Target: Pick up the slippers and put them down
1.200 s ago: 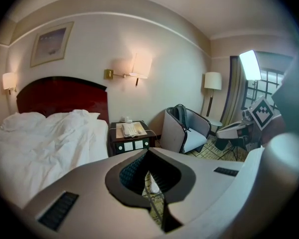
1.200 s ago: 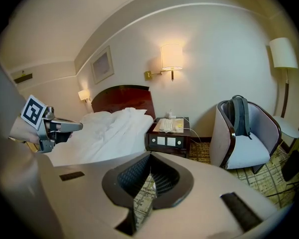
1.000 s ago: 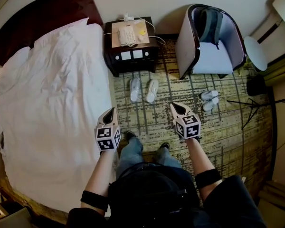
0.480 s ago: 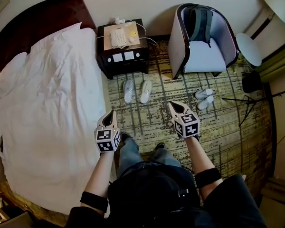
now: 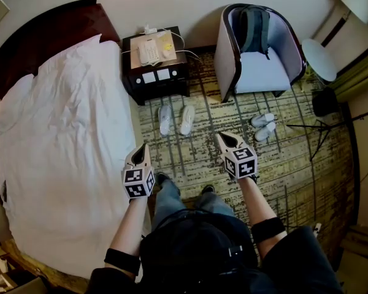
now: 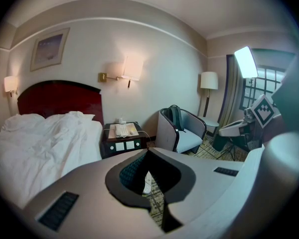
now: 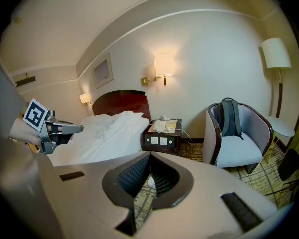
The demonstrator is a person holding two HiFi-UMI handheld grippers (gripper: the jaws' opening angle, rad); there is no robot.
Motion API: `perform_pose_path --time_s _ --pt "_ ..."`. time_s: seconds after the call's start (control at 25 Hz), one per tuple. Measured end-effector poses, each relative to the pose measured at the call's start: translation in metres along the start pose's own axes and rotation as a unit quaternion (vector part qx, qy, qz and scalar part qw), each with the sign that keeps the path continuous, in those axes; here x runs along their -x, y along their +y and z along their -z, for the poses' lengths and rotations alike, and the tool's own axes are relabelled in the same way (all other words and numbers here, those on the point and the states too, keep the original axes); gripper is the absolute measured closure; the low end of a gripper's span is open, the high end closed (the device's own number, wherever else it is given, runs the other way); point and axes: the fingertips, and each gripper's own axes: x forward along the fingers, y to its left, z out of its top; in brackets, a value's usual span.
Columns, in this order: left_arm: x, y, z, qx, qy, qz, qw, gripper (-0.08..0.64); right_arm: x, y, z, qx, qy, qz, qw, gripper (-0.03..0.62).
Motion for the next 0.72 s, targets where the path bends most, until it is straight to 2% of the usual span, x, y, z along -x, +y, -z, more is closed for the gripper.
perform_pose_path --time_s 0.48,0.72 --pt "-0.012 0.010 -0.001 -0.006 0.008 0.011 0.9999 0.559 -0.021 0.002 -0.002 -0.015 0.004 0.000 1.000 0.591" --pt "-0.037 0.035 -0.012 -0.025 0.005 0.040 0.9989 0.559 -0.056 0.009 -0.008 -0.030 0.007 0.019 0.999 0.591"
